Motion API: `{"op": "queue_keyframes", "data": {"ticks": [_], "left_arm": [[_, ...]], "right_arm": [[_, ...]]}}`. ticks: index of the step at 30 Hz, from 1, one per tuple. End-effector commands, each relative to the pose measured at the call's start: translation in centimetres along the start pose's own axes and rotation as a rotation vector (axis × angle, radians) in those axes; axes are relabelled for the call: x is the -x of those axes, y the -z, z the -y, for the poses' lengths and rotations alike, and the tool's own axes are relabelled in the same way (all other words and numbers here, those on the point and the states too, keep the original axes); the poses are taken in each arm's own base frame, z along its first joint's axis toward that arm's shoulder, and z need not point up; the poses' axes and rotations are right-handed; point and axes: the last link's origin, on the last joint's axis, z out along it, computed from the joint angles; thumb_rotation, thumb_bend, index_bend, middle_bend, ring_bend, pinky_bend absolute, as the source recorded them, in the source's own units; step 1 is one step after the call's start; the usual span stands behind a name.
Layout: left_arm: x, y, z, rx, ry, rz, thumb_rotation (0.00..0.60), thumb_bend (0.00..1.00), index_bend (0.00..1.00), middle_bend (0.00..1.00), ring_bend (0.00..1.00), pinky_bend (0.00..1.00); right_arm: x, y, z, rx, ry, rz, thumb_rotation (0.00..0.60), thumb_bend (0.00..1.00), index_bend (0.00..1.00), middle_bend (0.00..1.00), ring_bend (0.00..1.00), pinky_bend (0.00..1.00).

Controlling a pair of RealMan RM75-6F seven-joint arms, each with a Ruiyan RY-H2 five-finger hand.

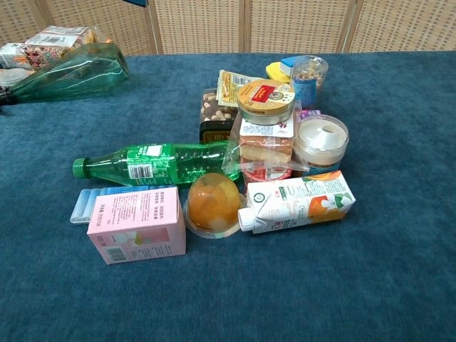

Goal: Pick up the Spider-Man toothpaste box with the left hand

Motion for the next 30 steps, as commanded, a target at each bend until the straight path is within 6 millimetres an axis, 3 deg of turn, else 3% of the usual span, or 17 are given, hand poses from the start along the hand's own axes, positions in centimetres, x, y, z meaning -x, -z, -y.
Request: {"op": "queue_keyframes", "data": {"ticks": [1, 30], "left_arm": [[-0.8, -0.1, 0.0, 0.009, 0.020, -0.042, 0.600, 0.30, 0.67, 0.76, 0.73, 0.26], [-2.3, -0.7, -1.1, 0.064, 0.046, -0.106, 0.600, 0.30, 0.67, 0.76, 0.72, 0.26]], "right_arm": [[0.0, -0.1, 0.1, -0.002, 0.002, 0.001, 0.532, 0.12, 0.00, 0.07, 0.00, 0.00], [-0.5, 0.3, 0.1, 0.004, 0.007, -0.011, 0.529, 0.12, 0.00, 0.08, 0.00, 0.00]]}}
